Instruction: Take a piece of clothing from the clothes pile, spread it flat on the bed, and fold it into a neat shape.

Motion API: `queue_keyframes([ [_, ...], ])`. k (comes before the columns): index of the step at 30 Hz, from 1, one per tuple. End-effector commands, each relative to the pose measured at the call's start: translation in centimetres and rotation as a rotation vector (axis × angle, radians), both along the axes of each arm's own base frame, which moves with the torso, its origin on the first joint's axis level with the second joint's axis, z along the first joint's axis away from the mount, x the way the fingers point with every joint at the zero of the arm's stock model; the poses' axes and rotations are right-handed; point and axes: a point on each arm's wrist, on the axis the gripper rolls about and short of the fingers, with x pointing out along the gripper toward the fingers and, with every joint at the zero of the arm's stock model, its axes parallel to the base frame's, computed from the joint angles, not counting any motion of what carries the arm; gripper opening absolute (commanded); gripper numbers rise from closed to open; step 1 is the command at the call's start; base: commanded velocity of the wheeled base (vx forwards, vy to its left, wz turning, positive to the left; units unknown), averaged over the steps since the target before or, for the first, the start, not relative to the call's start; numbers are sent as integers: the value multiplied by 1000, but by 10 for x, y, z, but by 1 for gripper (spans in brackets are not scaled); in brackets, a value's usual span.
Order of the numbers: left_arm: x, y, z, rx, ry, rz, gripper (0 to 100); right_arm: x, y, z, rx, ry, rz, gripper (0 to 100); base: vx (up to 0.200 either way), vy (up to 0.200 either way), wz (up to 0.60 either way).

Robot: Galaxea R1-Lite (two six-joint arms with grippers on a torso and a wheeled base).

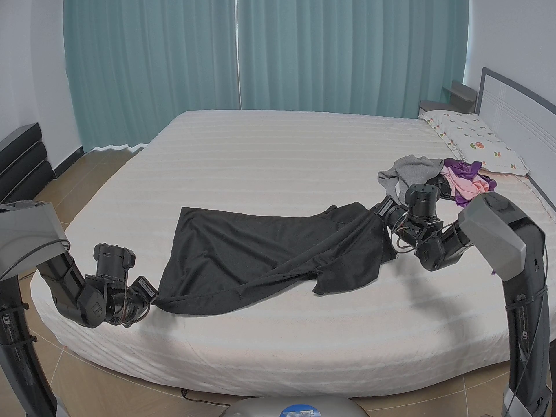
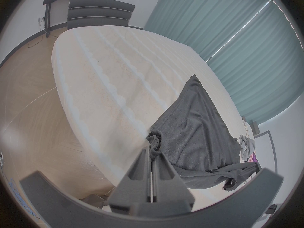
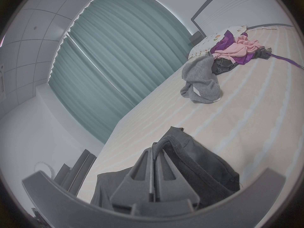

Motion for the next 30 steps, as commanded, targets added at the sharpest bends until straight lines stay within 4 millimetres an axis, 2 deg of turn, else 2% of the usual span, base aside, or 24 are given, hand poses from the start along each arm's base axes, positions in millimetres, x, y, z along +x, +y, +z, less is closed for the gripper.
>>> queue_keyframes([
  [1, 0, -1, -3, -1, 8, -2, 0, 11, 11, -40, -18, 37, -10, 0, 0, 0, 0],
  [2, 1, -1, -3, 0, 6, -3, 0, 11, 13, -42, -19, 39, -8, 100, 0, 0, 0],
  [8, 1, -1, -3, -1, 6, -4, 0, 9, 11, -44, -30, 49, -8, 100, 0, 0, 0],
  [13, 0, -1, -3, -1, 8, -4, 0, -5, -7, -14, -27, 73, -2, 100, 0, 0, 0],
  [15, 0, -1, -3, -2, 8, -3, 0, -10, -10, -9, -24, 83, 8, 100, 0, 0, 0],
  [18, 0, -1, -3, -1, 9, -4, 0, -29, -22, 7, -12, 108, 42, 100, 0, 0, 0],
  [24, 0, -1, -3, -1, 9, -4, 0, -68, -24, -3, -10, 240, 183, 100, 0, 0, 0],
  [29, 0, -1, -2, -2, 8, -5, 0, -80, -21, -23, -31, 311, 215, 100, 0, 0, 0],
  [30, 0, -1, -2, -2, 6, -5, 0, -83, -18, -32, -34, 340, 229, 100, 0, 0, 0],
])
